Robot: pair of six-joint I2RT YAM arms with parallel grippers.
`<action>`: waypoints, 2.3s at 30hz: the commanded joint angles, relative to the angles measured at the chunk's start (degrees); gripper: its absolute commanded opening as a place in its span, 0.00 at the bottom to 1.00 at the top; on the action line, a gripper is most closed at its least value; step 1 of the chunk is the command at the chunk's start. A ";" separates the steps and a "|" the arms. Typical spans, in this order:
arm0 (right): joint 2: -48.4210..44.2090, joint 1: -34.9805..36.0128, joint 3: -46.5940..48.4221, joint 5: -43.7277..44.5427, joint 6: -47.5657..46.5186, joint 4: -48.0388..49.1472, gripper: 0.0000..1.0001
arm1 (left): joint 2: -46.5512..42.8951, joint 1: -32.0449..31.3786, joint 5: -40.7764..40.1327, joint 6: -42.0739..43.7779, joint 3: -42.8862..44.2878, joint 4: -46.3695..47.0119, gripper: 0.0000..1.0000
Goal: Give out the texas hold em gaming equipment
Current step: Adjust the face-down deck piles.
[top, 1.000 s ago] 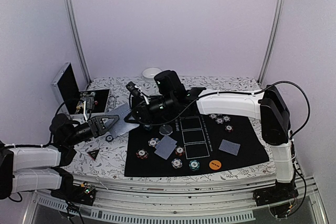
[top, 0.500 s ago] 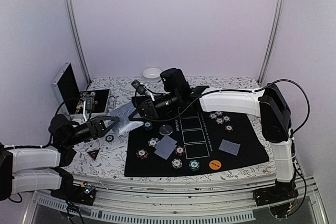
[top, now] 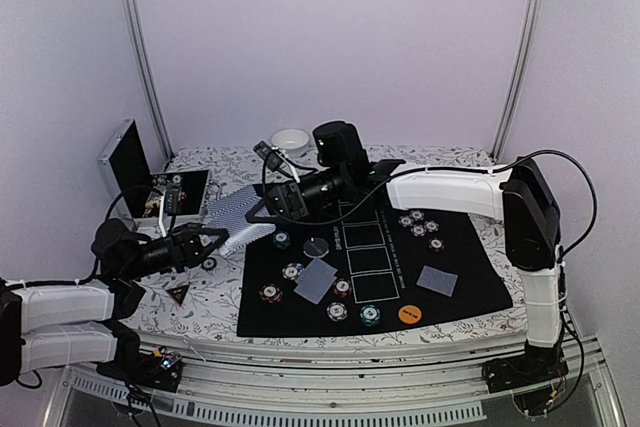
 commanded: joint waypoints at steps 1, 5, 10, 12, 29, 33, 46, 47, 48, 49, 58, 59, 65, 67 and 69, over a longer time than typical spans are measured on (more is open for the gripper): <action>-4.08 -0.66 -0.98 -2.70 1.46 3.76 0.02 | -0.68 -0.63 0.43 1.56 -0.79 -0.14 0.32; -4.18 -0.72 -1.59 -3.07 1.57 4.18 0.02 | -1.12 -0.65 -0.27 1.95 -0.75 -1.08 0.28; -4.35 -0.69 -1.92 -4.35 1.51 4.36 0.02 | -1.97 -0.62 -1.28 2.62 -0.81 -2.21 0.26; -4.52 -0.76 -1.96 -5.23 1.36 4.42 0.02 | -2.27 -0.61 -1.54 2.75 -0.94 -2.54 0.26; -4.77 0.11 -1.71 -11.70 1.86 7.00 0.02 | -2.28 -0.62 -2.62 3.72 -0.55 -3.32 0.20; -4.57 0.70 -1.47 -12.48 1.58 6.96 0.02 | -2.35 -0.69 -3.48 5.12 0.43 -6.34 0.12; -2.18 1.93 0.50 -7.78 2.28 5.54 0.02 | -4.10 -3.53 -10.38 8.68 2.57 -12.50 0.11; -1.74 2.08 1.05 -7.94 2.39 5.39 0.02 | -3.47 -3.90 -10.59 8.89 2.64 -12.27 0.11; -1.34 2.33 1.55 -8.38 2.45 5.30 0.02 | -2.75 -4.32 -10.52 9.13 2.78 -12.01 0.10; -1.02 2.57 2.08 -8.76 2.39 5.16 0.02 | -2.37 -4.77 -10.68 9.36 2.86 -11.86 0.08; -1.22 4.16 3.07 -12.12 -0.26 3.43 0.02 | -1.88 -5.55 -14.65 11.86 3.49 -12.76 0.04; -1.38 4.20 2.90 -12.17 -0.60 3.36 0.02 | -1.73 -5.59 -14.92 11.89 3.52 -12.79 0.06; -0.47 4.71 3.50 -12.11 -1.26 3.10 0.02 | -0.78 -5.83 -15.15 11.08 3.91 -10.63 0.19; 0.27 4.87 4.08 -12.55 -1.00 3.17 0.02 | -0.21 -6.09 -15.06 10.77 4.03 -9.55 0.20; 0.75 5.10 4.62 -12.82 -0.89 3.20 0.02 | 0.05 -6.30 -15.12 10.51 3.94 -8.49 0.20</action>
